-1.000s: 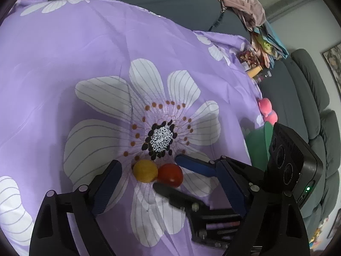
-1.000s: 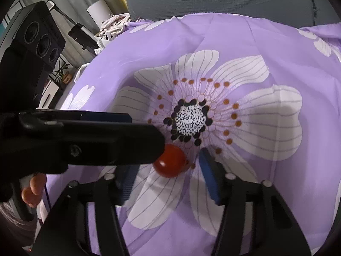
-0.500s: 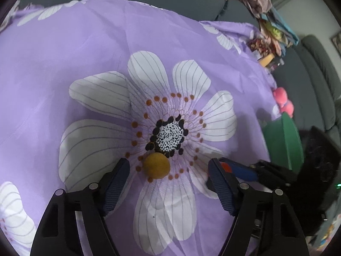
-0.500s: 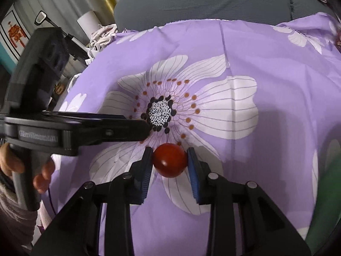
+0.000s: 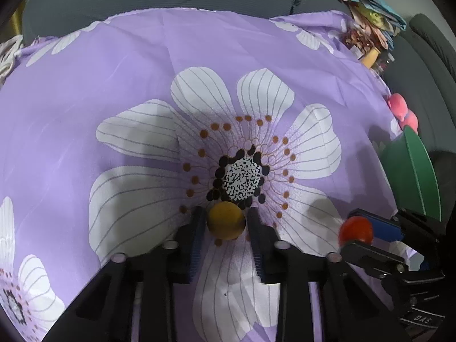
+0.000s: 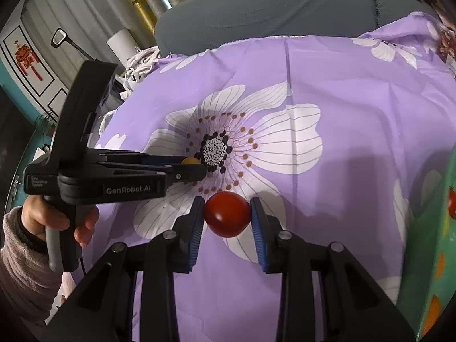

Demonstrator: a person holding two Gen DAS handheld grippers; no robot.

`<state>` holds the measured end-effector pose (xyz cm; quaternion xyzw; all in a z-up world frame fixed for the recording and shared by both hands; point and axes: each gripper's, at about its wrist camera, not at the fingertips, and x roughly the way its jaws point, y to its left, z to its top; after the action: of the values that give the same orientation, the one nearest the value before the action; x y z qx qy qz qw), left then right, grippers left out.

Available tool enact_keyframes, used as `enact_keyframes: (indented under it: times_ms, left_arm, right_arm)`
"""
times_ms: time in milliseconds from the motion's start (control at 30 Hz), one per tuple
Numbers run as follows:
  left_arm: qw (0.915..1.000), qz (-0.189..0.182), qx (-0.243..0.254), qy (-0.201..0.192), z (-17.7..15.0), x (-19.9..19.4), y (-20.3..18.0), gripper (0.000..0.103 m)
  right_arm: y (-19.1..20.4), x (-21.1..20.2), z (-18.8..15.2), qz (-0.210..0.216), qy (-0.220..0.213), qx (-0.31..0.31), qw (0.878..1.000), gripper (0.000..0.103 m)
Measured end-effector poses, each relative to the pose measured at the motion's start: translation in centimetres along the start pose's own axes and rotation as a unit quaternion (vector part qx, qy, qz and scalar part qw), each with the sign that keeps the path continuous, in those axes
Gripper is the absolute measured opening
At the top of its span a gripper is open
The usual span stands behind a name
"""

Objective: Organize fruits
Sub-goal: 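Close the right tool on the red tomato while the left tool grasps the yellow fruit, then carry the tomato and yellow fruit with both tools over the green bowl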

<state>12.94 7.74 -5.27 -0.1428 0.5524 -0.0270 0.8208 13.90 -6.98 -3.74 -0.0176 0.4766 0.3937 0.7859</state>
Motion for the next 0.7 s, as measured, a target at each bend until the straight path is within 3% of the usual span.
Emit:
enact_keyframes:
  times_ms: [300, 700]
  left_arm:
    - [1.0, -0.004, -0.001, -0.006, -0.3, -0.7, -0.3, 0.028]
    - [0.9966, -0.072, 0.017, -0.037, -1.2, -4.7, -3.8, 0.028]
  right_arm:
    - [-0.6, -1.9, -0.9, -0.007, -0.012, 0.007, 1.0, 0.033]
    - [-0.6, -5.1, -1.7, -0.017, -0.046, 0.004, 0.999, 0.033]
